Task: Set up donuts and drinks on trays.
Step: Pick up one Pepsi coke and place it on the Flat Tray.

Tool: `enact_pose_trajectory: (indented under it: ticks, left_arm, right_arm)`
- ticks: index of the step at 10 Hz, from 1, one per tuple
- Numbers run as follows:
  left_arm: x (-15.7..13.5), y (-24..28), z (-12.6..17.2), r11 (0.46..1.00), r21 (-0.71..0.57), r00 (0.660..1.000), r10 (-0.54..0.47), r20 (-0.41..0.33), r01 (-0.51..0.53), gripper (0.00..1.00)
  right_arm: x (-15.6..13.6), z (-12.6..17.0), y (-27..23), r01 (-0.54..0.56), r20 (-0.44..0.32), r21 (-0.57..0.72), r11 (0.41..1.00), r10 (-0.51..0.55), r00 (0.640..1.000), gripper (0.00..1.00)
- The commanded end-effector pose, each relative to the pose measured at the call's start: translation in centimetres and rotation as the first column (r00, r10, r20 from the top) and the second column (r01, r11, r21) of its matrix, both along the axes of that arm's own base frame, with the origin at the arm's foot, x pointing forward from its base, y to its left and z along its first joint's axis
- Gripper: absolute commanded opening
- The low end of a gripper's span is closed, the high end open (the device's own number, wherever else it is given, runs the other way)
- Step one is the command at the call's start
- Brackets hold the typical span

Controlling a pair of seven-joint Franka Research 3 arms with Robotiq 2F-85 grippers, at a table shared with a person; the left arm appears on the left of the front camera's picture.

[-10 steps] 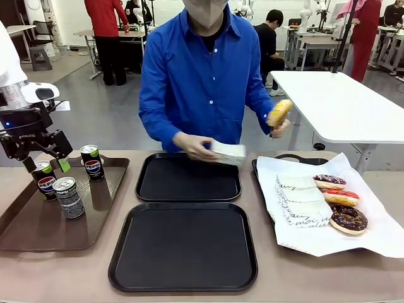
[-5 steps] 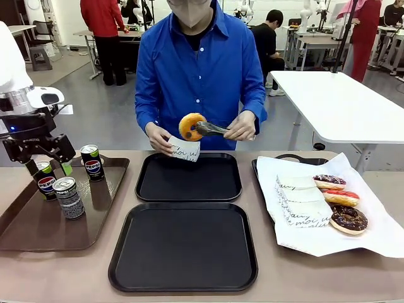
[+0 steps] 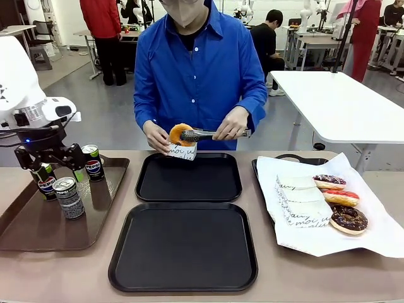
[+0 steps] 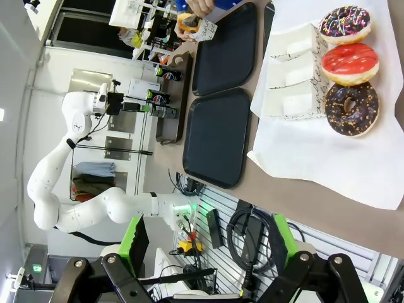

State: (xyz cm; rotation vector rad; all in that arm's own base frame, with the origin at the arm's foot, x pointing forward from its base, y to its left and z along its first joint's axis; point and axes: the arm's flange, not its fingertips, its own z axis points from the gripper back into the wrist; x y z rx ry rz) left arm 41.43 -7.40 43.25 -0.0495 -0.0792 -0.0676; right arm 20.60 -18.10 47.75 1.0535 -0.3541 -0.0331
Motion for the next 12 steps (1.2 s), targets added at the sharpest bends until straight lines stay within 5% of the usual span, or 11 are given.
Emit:
enact_pose_trajectory:
  ticks: [1,10,11,12]
  left_arm:
    - [-1.4,-0.8,-0.9,0.997,0.059,0.997,0.043,0.058,-0.046,1.0]
    - [1.9,0.5,-4.1,0.997,0.037,0.996,0.072,-0.048,-0.071,1.0]
    - [1.7,0.5,-4.0,0.998,0.025,0.997,0.066,-0.041,-0.065,0.92]
    - [1.6,0.6,-4.0,0.998,0.021,0.997,0.063,-0.037,-0.062,0.49]
  right_arm:
    - [0.0,0.0,0.0,-0.007,0.022,0.015,1.0,0.006,1.0,1.0]
    - [0.0,0.0,0.0,-0.007,0.022,0.015,1.0,0.006,1.0,1.0]
    - [0.0,0.0,0.0,-0.007,0.022,0.015,1.0,0.006,1.0,1.0]
    - [0.0,0.0,0.0,-0.007,0.022,0.015,1.0,0.006,1.0,1.0]
